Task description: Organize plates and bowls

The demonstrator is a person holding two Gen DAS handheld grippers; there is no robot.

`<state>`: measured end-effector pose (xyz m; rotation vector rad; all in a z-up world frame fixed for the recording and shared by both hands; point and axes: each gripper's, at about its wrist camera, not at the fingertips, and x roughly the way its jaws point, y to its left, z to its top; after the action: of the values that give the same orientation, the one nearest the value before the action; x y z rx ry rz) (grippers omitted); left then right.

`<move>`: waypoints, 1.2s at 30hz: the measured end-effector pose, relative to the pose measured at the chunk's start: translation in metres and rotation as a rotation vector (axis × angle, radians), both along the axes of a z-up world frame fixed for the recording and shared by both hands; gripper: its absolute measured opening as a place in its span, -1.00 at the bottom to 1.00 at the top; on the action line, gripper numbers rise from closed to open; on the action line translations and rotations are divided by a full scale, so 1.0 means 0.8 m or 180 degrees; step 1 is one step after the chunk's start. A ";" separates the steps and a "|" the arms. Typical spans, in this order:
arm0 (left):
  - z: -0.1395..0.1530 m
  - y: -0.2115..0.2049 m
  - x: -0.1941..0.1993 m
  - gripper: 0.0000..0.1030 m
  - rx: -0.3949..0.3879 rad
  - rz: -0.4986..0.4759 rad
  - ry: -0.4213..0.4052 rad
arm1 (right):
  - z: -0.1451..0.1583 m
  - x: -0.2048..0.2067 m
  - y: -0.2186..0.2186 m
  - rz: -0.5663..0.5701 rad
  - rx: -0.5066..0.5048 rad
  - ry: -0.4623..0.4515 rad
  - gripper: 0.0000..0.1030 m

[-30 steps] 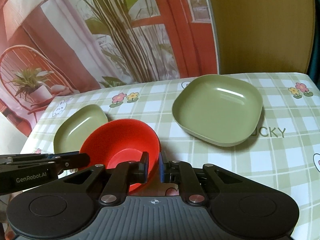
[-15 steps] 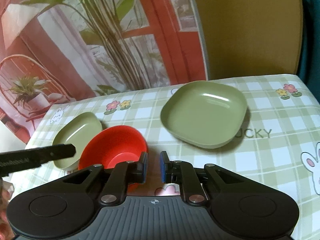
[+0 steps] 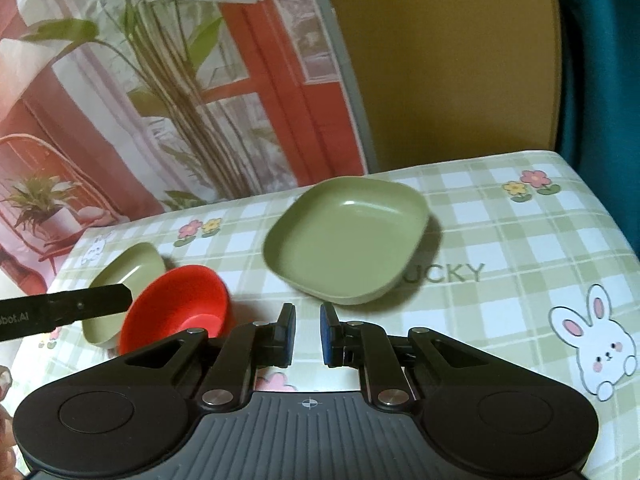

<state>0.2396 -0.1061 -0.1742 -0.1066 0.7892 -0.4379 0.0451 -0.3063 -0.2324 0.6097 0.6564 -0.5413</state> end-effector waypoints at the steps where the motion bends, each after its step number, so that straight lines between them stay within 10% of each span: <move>1: 0.000 -0.003 0.001 -0.55 -0.0008 0.0004 0.0001 | -0.003 -0.004 -0.004 -0.0015 0.0003 -0.0009 -0.74; 25: -0.023 -0.064 0.058 -0.33 0.0062 0.0139 -0.0048 | -0.070 0.030 -0.158 -0.0419 -0.0072 0.0043 -0.53; 36: -0.033 -0.083 0.076 -0.33 0.0128 0.0064 -0.0050 | -0.088 0.036 -0.158 -0.0441 -0.0033 -0.0081 -0.79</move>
<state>0.3005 -0.1726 -0.2008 -0.0737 0.7804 -0.4033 0.0742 -0.4329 -0.3028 0.6545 0.5899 -0.6645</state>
